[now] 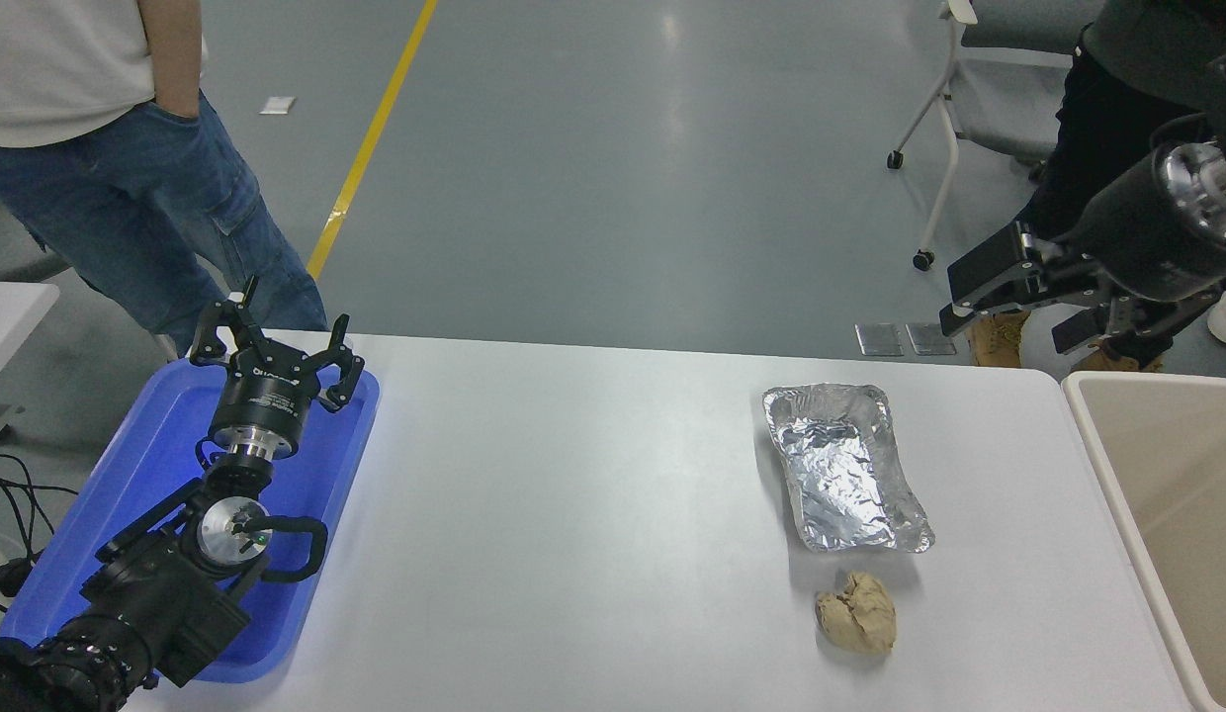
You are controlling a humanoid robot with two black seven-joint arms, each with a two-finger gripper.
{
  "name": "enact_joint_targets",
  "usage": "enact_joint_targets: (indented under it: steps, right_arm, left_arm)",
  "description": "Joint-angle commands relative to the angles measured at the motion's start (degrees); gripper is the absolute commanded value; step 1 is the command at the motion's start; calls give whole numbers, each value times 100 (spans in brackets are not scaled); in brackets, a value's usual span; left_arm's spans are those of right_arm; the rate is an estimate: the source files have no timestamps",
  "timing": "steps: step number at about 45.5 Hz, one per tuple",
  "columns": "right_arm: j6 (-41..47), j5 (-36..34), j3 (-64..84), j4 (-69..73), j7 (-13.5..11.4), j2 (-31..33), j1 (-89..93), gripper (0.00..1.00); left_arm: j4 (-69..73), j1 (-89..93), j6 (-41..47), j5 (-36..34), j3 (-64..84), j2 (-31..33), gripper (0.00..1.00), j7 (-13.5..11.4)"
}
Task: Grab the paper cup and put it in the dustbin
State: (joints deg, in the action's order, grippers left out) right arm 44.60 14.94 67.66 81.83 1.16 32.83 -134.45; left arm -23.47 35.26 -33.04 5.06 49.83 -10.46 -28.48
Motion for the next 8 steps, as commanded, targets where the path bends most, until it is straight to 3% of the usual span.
enact_joint_targets:
  steps: [1,8]
  right_arm:
    - [40,0,2,26,-2,4,-64,100]
    - [40,0,2,26,-2,13,-55,100]
  left_arm:
    - [0,7,0,-5,0,0,100,1]
    - [0,-2,0,4,0,0,100,-8]
